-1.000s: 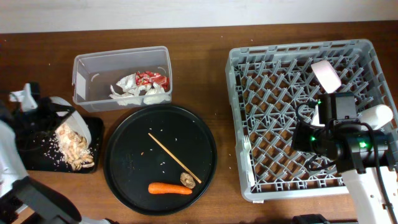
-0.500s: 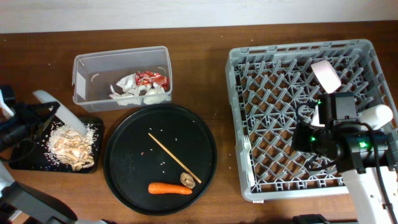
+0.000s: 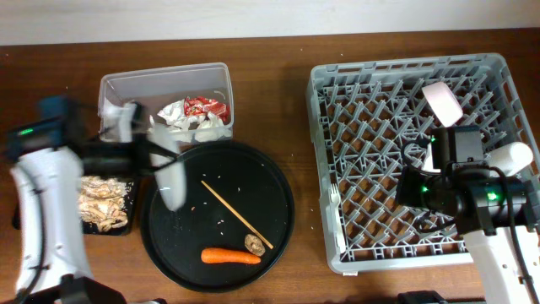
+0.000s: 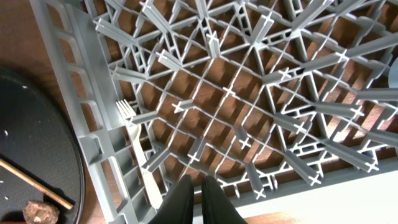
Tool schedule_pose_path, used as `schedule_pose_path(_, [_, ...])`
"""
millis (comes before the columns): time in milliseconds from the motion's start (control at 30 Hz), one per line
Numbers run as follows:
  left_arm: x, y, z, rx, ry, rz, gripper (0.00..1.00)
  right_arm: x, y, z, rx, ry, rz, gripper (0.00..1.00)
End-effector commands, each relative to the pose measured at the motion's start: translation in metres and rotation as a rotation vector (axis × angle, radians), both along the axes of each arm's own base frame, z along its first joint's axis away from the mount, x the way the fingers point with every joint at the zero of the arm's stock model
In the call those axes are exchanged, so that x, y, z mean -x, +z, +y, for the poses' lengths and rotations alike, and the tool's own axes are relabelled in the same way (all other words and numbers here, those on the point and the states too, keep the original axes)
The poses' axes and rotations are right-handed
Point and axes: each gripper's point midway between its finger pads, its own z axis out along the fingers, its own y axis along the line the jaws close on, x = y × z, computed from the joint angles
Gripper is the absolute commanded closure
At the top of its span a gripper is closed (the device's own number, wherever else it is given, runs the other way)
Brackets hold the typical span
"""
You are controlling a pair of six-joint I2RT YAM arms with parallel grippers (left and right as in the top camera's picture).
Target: Sort waste into correct bins and load items into the dishwasher rack
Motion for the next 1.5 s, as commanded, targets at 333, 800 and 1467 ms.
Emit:
schedule_pose_path(333, [0.054, -0.145, -0.148, -0.658, -0.239, 0.029, 0.93, -0.002, 0.006, 0.0, -0.007, 0.003, -0.017, 0.89])
schedule_pose_path(800, [0.052, -0.08, -0.003, -0.707, 0.206, 0.116, 0.35, 0.001, 0.029, 0.107, -0.311, 0.579, -0.137, 0.42])
schedule_pose_path(1467, [0.088, -0.079, 0.127, -0.707, 0.695, 0.384, 0.01, -0.052, -0.182, 0.257, -0.14, 0.663, 0.196, 0.51])
